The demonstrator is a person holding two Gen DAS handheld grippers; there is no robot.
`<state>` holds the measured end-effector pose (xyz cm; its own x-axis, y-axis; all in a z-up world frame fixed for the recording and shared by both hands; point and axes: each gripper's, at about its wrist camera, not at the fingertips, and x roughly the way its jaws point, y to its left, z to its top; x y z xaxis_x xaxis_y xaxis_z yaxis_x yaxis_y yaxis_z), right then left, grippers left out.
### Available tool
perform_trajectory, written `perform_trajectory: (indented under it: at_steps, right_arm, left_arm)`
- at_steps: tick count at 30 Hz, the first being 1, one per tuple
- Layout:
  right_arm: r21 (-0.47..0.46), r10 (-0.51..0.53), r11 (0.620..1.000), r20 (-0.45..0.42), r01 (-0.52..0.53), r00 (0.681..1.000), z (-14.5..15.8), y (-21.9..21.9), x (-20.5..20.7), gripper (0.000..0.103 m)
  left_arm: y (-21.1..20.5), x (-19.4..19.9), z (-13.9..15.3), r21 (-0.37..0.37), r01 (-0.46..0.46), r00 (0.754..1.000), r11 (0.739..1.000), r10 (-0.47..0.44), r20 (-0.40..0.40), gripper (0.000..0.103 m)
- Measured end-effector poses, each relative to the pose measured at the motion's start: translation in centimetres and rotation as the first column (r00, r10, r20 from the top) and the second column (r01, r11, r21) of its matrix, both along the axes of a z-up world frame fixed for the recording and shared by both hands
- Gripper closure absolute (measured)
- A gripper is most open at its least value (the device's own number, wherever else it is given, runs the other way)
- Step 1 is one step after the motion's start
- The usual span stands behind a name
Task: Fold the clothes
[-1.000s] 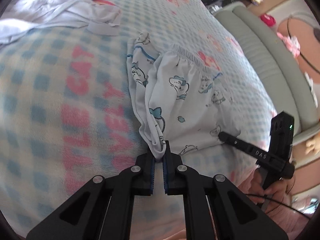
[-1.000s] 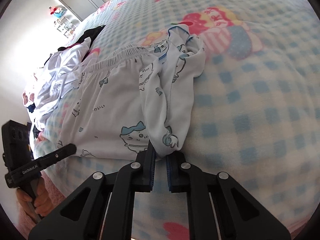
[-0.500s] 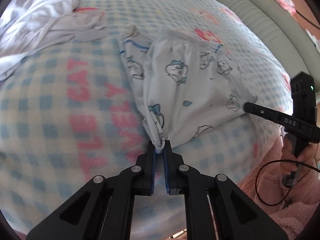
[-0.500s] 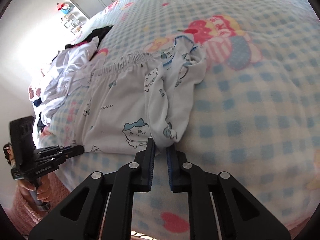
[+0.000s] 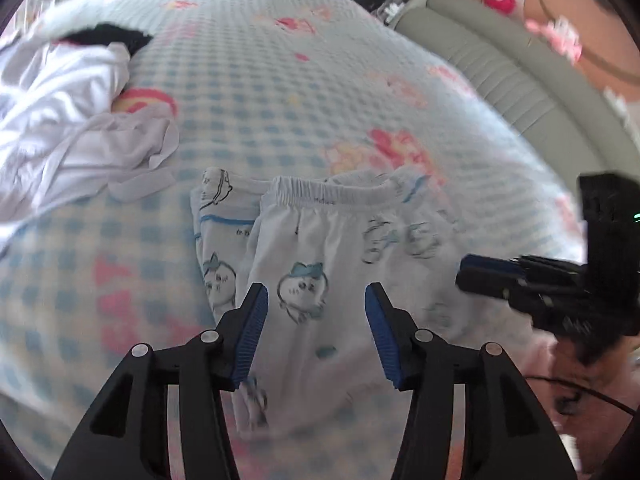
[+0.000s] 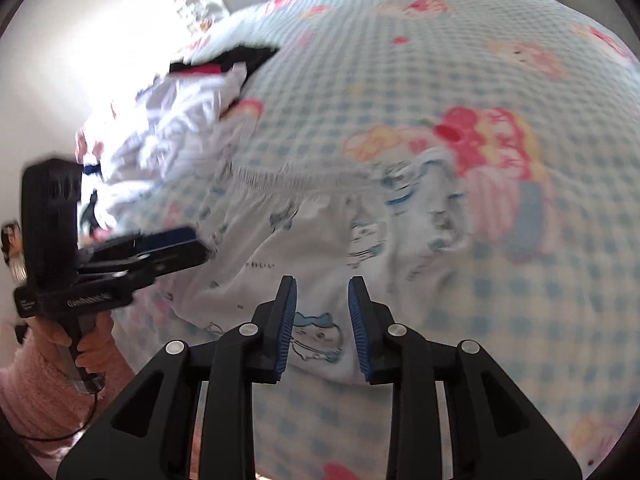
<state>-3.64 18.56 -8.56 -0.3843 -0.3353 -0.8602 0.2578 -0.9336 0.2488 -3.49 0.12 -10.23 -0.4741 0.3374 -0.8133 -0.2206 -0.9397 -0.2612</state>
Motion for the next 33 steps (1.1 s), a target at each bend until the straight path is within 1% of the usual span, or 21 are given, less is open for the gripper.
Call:
perform_trajectory:
  at_steps: [1, 2, 3, 5, 6, 7, 8, 9, 10, 12, 13, 15, 18, 21, 22, 23, 24, 27, 29, 30, 33]
  right_arm:
    - [0.053, 0.003, 0.999, 0.005, -0.003, 1.0, -1.2, -0.8, -0.1, 0.077]
    - [0.088, -0.001, 0.996, 0.011, 0.0, 1.0, -2.1, -1.1, -0.1, 0.078]
    - [0.078, -0.02, 0.997, 0.015, 0.019, 1.0, -2.5, -0.4, 0.0, 0.082]
    - [0.058, -0.06, 0.997, 0.023, 0.058, 0.998, -3.3, 1.1, 0.2, 0.09]
    - [0.048, -0.079, 0.996, 0.028, 0.078, 0.996, -3.6, 1.8, 0.3, 0.098]
    - [0.033, -0.097, 0.995, 0.035, 0.095, 0.995, -3.8, 2.6, 0.4, 0.103]
    - [0.004, -0.109, 0.994, 0.049, 0.109, 0.993, -3.6, 3.4, 0.4, 0.103]
    - [-0.018, -0.115, 0.993, 0.055, 0.116, 0.992, -3.2, 4.0, 0.5, 0.103]
    - [-0.024, -0.102, 0.994, 0.041, 0.104, 0.994, -2.6, 3.7, 0.4, 0.1]
    - [-0.035, -0.078, 0.996, 0.014, 0.078, 0.997, -1.3, 3.2, 0.3, 0.096]
    - [-0.041, -0.065, 0.997, 0.0, 0.065, 0.998, -0.7, 2.9, 0.2, 0.089]
    - [-0.049, -0.039, 0.998, -0.026, 0.038, 0.999, 0.5, 2.2, 0.0, 0.084]
    - [-0.028, 0.003, 1.0, -0.037, -0.004, 0.999, -0.2, -0.5, -1.7, 0.084]
    - [-0.029, -0.031, 0.999, -0.012, 0.031, 0.999, -1.2, 0.1, -2.4, 0.084]
    - [-0.033, -0.046, 0.998, -0.003, 0.046, 0.999, -1.5, 0.6, -2.4, 0.087]
    - [-0.038, -0.061, 0.997, 0.006, 0.061, 0.998, -1.7, 1.1, -2.5, 0.09]
    - [-0.042, -0.076, 0.996, 0.015, 0.076, 0.997, -2.0, 1.6, -2.5, 0.097]
    - [-0.053, -0.12, 0.991, 0.042, 0.122, 0.992, -2.8, 3.1, -2.7, 0.099]
    - [-0.049, -0.137, 0.989, 0.031, 0.139, 0.99, -2.1, 4.0, -2.5, 0.096]
    - [-0.044, -0.138, 0.989, 0.022, 0.139, 0.99, -1.7, 4.3, -2.5, 0.095]
    - [-0.035, -0.11, 0.993, 0.03, 0.111, 0.993, -2.0, 3.6, -3.2, 0.084]
  left_arm:
    - [0.3, -0.4, -0.9, -0.048, -0.013, 1.0, 0.999, 0.013, 0.007, 0.059]
    - [0.2, -0.8, -1.8, -0.067, -0.027, 0.999, 0.997, 0.029, 0.024, 0.059]
    - [-0.1, -1.1, -2.5, -0.073, -0.044, 0.998, 0.996, 0.047, 0.043, 0.058]
    - [-2.0, -1.3, -3.0, -0.013, -0.072, 0.994, 0.997, 0.073, 0.077, 0.059]
    - [-3.1, -1.4, -3.0, 0.012, -0.09, 0.992, 0.996, 0.088, 0.09, 0.059]
    - [-4.1, -1.4, -2.8, 0.004, -0.114, 0.989, 0.993, 0.113, 0.1, 0.059]
    - [-4.9, -1.3, -2.6, -0.002, -0.134, 0.985, 0.991, 0.134, 0.107, 0.059]
    - [-5.5, -1.2, -2.3, 0.015, -0.149, 0.983, 0.989, 0.146, 0.112, 0.063]
    - [-5.9, -1.1, -1.9, 0.038, -0.157, 0.982, 0.987, 0.152, 0.111, 0.063]
    - [-5.7, -0.8, -0.7, 0.066, -0.132, 0.989, 0.989, 0.128, 0.071, 0.063]
    - [-5.0, -0.9, -0.2, 0.066, -0.113, 0.993, 0.991, 0.11, 0.05, 0.063]
    - [-2.9, -1.3, 0.4, 0.051, -0.074, 0.997, 0.996, 0.073, 0.011, 0.062]
    - [-0.4, -2.5, -0.1, 0.027, -0.045, 0.999, 0.999, 0.044, 0.007, 0.062]
    - [0.9, -3.9, -1.4, -0.056, -0.056, 0.998, 0.997, 0.057, 0.019, 0.061]
    - [0.6, -4.2, -1.8, -0.067, -0.066, 0.997, 0.996, 0.068, 0.029, 0.059]
    - [-0.2, -4.2, -2.1, -0.057, -0.077, 0.996, 0.995, 0.079, 0.041, 0.059]
    - [-1.0, -4.1, -2.2, -0.042, -0.087, 0.995, 0.995, 0.089, 0.053, 0.059]
    - [-2.2, -3.8, -1.9, -0.026, -0.074, 0.995, 0.997, 0.076, 0.071, 0.059]
    - [-2.4, -3.6, -1.3, -0.029, -0.063, 0.995, 0.998, 0.065, 0.074, 0.058]
    - [-2.4, -3.5, -0.9, -0.014, -0.067, 0.995, 0.998, 0.068, 0.069, 0.059]
    - [-1.2, -3.2, 0.2, 0.059, -0.048, 0.999, 0.997, 0.047, 0.026, 0.059]
